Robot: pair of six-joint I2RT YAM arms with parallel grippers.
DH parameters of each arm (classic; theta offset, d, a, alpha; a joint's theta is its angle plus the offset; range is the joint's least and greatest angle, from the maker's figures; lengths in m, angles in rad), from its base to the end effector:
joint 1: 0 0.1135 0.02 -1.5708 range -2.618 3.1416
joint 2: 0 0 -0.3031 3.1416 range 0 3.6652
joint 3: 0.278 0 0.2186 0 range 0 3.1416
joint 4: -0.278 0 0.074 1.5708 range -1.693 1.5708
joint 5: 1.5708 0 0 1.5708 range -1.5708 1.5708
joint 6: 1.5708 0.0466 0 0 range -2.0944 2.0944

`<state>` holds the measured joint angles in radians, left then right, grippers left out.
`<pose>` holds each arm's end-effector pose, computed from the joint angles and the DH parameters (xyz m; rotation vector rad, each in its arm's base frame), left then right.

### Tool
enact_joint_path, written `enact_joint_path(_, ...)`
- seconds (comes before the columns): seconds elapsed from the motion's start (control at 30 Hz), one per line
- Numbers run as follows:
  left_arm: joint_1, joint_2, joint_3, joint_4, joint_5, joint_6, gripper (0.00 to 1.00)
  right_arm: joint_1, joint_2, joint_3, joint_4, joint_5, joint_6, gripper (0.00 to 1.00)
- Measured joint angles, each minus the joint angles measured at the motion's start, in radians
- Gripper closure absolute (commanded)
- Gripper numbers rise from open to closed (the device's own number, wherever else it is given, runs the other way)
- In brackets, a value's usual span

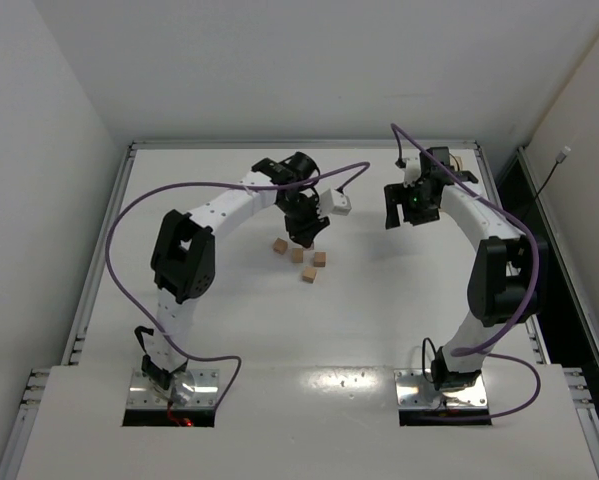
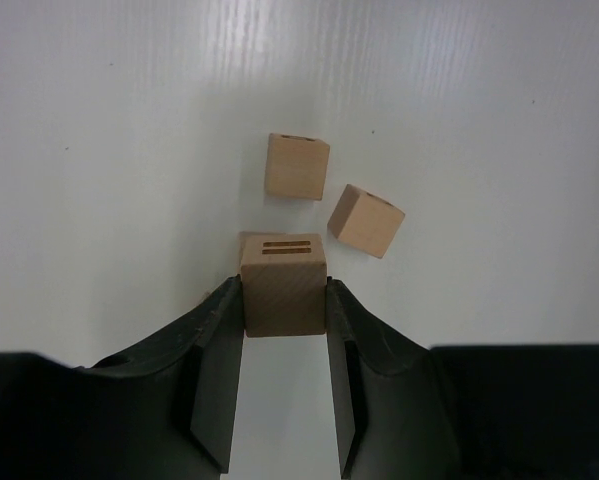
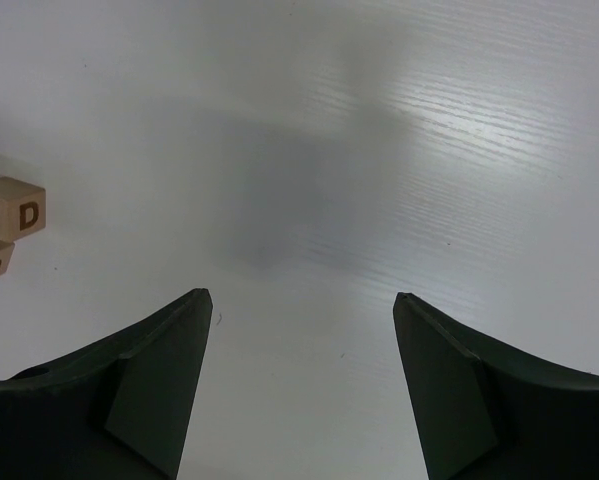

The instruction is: Build the wood block tower

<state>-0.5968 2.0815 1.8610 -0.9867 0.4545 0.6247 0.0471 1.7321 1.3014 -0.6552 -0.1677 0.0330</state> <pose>0.3422 -0.2572 0.2822 1.6478 2.1531 -0.6194 0.3399 0.0238 0.2733 -0.0738 2.6528 0.2491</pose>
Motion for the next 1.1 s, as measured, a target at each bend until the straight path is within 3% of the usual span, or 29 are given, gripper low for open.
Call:
enact_joint_path(0.13,-0.011,0.037,0.019,-0.034,0.010,0.037,1.00,0.000,0.000,0.000,0.000,-0.008,-0.006,0.30)
enact_joint_path(0.43,-0.026,0.049,0.053,-0.076,0.022,0.093,1.00,0.000,0.000,0.000,0.000,-0.032,-0.015,0.20)
enact_joint_path(0.7,-0.060,0.052,0.058,-0.089,0.028,0.136,1.00,-0.016,0.000,0.000,0.000,-0.051,-0.018,0.20)
enact_joint_path(0.83,-0.064,0.077,0.074,-0.095,0.029,0.155,0.95,-0.026,0.000,0.000,0.000,-0.056,-0.018,0.20)
enact_joint_path(1.1,-0.064,0.111,0.096,-0.101,0.029,0.166,0.97,-0.029,0.000,0.000,0.000,-0.066,-0.018,0.20)
